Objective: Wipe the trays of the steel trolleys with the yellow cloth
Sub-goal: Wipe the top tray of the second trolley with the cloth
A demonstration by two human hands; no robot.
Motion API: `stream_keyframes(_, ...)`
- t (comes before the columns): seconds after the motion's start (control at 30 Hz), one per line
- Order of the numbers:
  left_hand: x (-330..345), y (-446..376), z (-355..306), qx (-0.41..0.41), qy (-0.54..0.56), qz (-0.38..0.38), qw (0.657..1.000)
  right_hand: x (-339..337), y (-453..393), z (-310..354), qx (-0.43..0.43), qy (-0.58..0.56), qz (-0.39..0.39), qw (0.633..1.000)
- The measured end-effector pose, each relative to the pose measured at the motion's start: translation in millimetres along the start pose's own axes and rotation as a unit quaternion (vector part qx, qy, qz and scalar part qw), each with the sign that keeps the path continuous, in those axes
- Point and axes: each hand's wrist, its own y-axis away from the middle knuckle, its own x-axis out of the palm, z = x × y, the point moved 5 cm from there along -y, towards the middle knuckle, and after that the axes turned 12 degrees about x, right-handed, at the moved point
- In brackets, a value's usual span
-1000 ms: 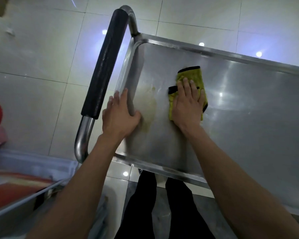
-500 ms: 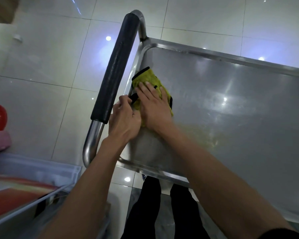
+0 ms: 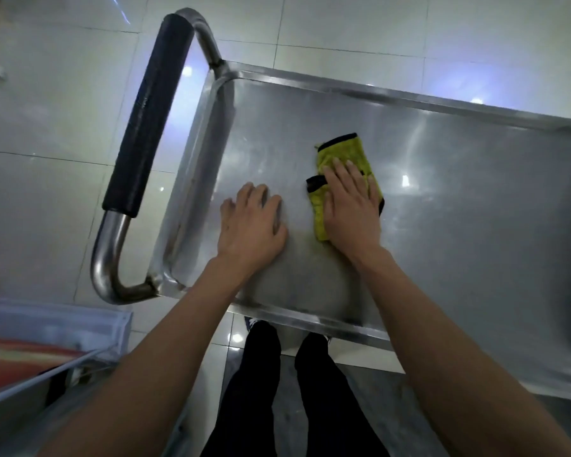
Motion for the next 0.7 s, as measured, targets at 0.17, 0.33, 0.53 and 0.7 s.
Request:
stream_keyframes(0.17,2,-24,-34,0.007,-0.007,-0.004,1.000,-35,15,-80,0.068,0.006,-0.036,0.997)
stream_keyframes(0.33,8,-38,-52,-0.004,-0.022,0.016,1.000,-59,25,-147,0.133,0.011,-0.041,0.990)
stream_keyframes(0.53,12,-34,-58,-0.004,-0.037,0.028,0.999,-62,28,-165,0.153,0.034,-0.041,0.987)
stream_keyframes(0.7,7,-34,-48,-0.001,-0.019,0.012,1.000,-51,34,-153,0.157,0.044,-0.048,0.985)
